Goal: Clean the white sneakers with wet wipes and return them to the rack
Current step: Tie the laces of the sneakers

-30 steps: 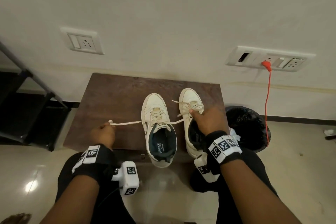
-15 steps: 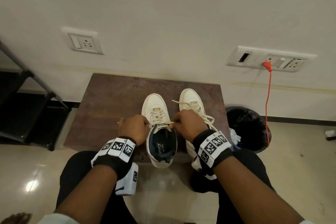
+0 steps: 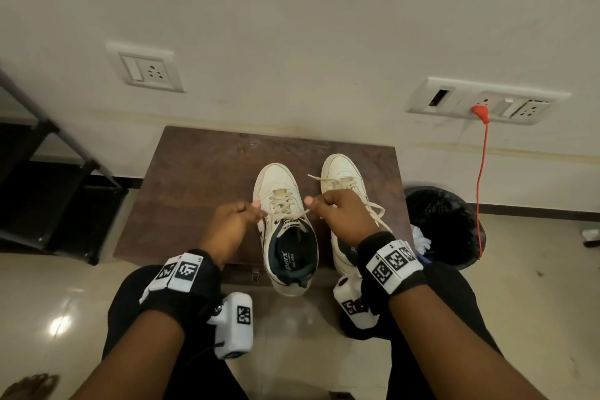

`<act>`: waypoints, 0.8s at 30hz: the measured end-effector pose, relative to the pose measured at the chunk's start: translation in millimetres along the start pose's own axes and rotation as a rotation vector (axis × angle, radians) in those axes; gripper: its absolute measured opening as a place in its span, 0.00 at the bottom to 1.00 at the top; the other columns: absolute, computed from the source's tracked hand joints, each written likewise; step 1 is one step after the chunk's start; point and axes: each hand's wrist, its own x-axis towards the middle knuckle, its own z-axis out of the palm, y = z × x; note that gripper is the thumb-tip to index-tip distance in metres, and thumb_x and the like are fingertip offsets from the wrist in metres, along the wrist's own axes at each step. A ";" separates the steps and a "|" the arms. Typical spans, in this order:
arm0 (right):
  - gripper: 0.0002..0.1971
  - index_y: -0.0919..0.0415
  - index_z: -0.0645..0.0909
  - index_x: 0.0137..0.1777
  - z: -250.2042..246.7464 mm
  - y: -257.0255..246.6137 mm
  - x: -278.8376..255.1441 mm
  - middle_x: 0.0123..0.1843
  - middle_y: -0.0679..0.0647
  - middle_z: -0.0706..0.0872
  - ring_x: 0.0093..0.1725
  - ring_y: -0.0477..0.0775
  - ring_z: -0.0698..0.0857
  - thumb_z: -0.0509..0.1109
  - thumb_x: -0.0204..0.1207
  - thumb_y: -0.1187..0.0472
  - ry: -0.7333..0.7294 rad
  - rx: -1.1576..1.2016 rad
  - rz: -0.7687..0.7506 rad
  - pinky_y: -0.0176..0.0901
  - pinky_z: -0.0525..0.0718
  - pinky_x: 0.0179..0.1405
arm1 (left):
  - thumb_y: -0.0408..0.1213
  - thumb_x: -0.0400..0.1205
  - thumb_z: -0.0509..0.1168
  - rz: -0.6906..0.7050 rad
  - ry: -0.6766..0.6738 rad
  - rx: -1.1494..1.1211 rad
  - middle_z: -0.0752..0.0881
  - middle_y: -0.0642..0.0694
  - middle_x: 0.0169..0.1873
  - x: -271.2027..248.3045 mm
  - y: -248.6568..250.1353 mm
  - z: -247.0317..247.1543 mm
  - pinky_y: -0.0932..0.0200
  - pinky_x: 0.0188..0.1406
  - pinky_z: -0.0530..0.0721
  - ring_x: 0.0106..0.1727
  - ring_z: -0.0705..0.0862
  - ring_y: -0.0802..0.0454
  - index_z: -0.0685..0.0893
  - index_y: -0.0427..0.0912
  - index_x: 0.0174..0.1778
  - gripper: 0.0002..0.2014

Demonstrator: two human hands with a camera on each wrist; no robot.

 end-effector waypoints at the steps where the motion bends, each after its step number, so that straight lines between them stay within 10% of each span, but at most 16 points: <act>1: 0.26 0.76 0.79 0.35 3.3 -3.7 -0.2 0.33 0.65 0.86 0.32 0.51 0.82 0.70 0.75 0.46 0.026 0.088 -0.014 0.53 0.82 0.41 | 0.34 0.85 0.60 -0.005 -0.008 -0.146 0.89 0.45 0.42 -2.0 4.6 4.2 0.57 0.50 0.75 0.41 0.83 0.55 0.85 0.37 0.40 0.12; 5: 0.25 0.76 0.81 0.39 12.5 -15.5 6.6 0.37 0.65 0.88 0.35 0.53 0.85 0.68 0.78 0.49 0.053 0.372 -0.035 0.50 0.84 0.44 | 0.30 0.84 0.61 0.102 -0.020 -0.314 0.91 0.43 0.47 -4.8 13.2 18.5 0.67 0.43 0.84 0.46 0.89 0.57 0.86 0.31 0.52 0.09; 12: 0.08 0.69 0.86 0.48 30.1 -16.9 14.4 0.37 0.59 0.87 0.35 0.47 0.82 0.67 0.79 0.65 0.011 0.389 -0.064 0.39 0.82 0.42 | 0.32 0.79 0.69 0.134 0.109 -0.214 0.86 0.49 0.24 5.1 15.0 31.9 0.69 0.26 0.80 0.25 0.83 0.62 0.87 0.40 0.37 0.05; 18: 0.17 0.68 0.77 0.69 30.8 -14.8 16.6 0.59 0.59 0.86 0.52 0.48 0.86 0.62 0.80 0.74 -0.089 0.474 0.012 0.31 0.84 0.50 | 0.24 0.82 0.61 0.133 -0.061 -0.202 0.86 0.42 0.36 8.3 13.8 39.3 0.56 0.47 0.83 0.38 0.84 0.52 0.84 0.41 0.48 0.09; 24: 0.11 0.72 0.81 0.53 19.7 -14.2 10.2 0.39 0.63 0.88 0.32 0.48 0.88 0.68 0.72 0.79 -0.054 0.539 -0.022 0.35 0.85 0.33 | 0.27 0.76 0.71 -0.021 -0.076 -0.336 0.89 0.42 0.33 13.6 9.9 40.6 0.56 0.41 0.86 0.33 0.88 0.53 0.76 0.45 0.57 0.17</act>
